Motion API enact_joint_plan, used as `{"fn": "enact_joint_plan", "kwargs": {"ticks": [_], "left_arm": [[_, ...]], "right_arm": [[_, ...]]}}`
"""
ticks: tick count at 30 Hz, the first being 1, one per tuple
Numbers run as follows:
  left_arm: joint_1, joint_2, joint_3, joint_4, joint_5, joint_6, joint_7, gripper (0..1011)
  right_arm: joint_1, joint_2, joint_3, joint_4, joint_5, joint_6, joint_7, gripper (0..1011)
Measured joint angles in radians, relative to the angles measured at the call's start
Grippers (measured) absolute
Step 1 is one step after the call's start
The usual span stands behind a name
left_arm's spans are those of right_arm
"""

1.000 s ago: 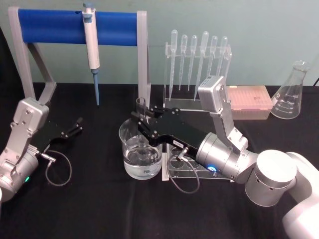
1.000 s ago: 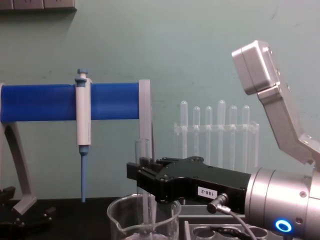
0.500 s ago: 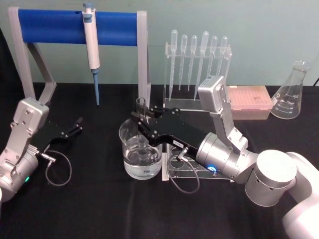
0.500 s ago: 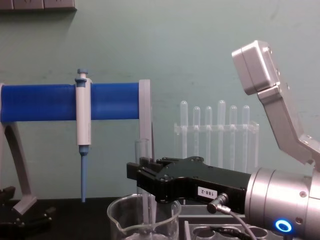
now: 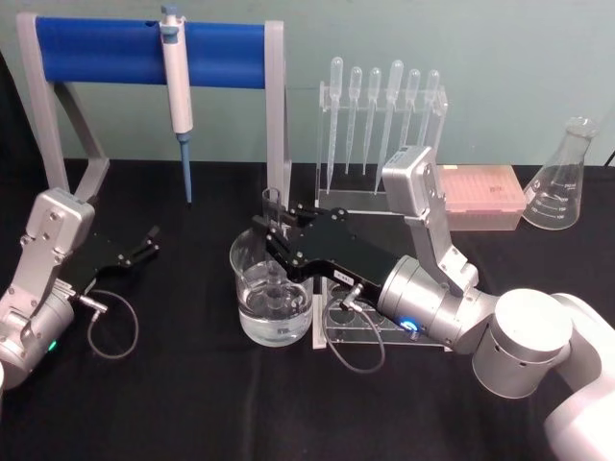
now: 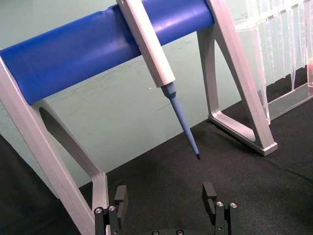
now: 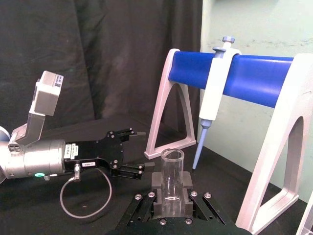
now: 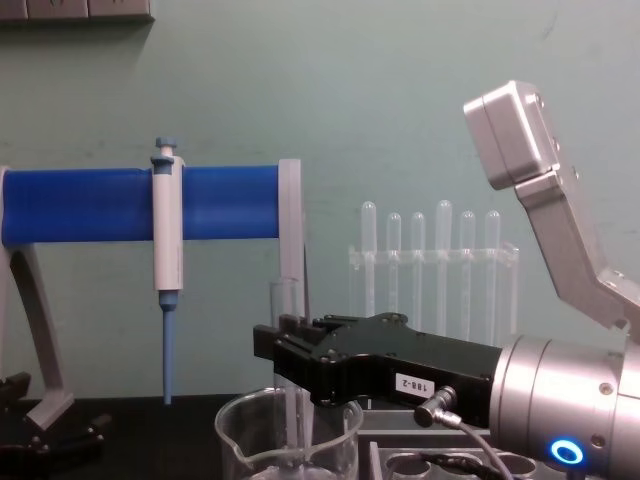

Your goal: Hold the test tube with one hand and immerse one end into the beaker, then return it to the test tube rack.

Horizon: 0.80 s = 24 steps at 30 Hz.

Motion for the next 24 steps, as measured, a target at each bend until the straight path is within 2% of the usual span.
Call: {"fn": "enact_joint_plan", "kwargs": {"ticks": [24], "left_arm": [[0.0,0.0,0.0,0.0,0.0,0.0,0.0,1000]], "right_arm": [[0.0,0.0,0.0,0.0,0.0,0.0,0.0,224]]}}
